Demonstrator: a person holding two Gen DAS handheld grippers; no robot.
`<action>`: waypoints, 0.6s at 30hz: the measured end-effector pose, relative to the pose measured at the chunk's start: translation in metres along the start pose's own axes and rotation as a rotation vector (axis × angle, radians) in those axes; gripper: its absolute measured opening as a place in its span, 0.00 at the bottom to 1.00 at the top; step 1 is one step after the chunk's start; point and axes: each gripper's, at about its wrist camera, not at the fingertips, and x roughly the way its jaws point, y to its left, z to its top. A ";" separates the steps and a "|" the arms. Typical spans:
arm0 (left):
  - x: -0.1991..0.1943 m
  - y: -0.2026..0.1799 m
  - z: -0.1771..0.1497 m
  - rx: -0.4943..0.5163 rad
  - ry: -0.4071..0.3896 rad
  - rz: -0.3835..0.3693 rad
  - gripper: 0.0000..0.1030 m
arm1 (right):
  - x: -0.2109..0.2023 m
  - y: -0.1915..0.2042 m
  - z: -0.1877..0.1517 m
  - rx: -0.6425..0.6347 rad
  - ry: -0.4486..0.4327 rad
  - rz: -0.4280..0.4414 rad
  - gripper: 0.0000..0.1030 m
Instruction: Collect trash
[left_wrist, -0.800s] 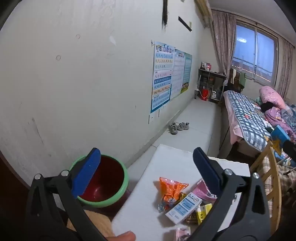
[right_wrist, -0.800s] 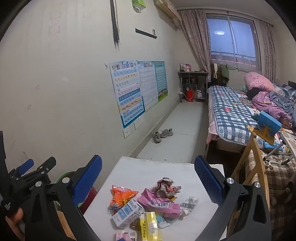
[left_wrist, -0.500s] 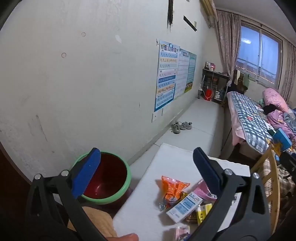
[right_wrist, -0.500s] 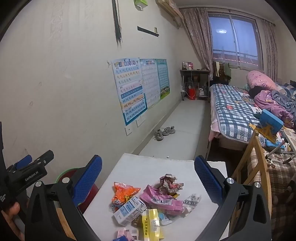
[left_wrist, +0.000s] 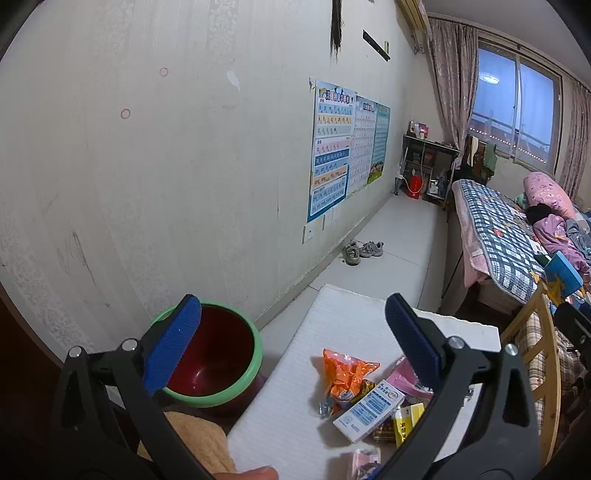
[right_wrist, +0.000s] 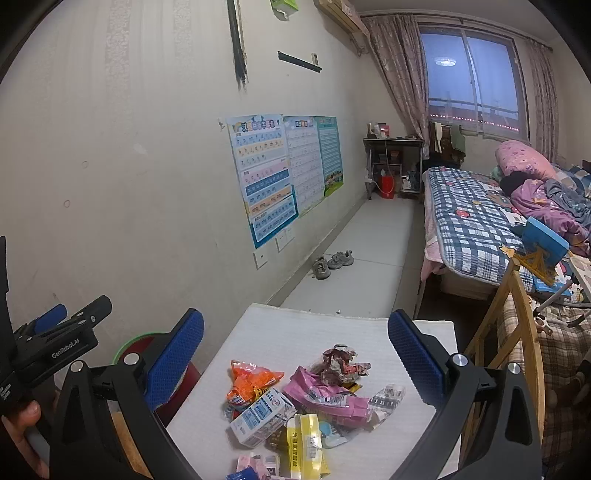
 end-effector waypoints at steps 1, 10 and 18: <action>0.000 -0.001 -0.001 0.001 0.000 0.002 0.95 | -0.001 0.000 -0.001 -0.002 -0.001 0.003 0.93; 0.001 0.000 -0.002 0.002 0.000 0.013 0.95 | 0.000 0.002 0.001 -0.008 0.001 0.007 0.93; 0.003 -0.002 -0.003 0.007 0.002 0.014 0.95 | 0.000 0.002 0.000 -0.006 0.000 0.009 0.93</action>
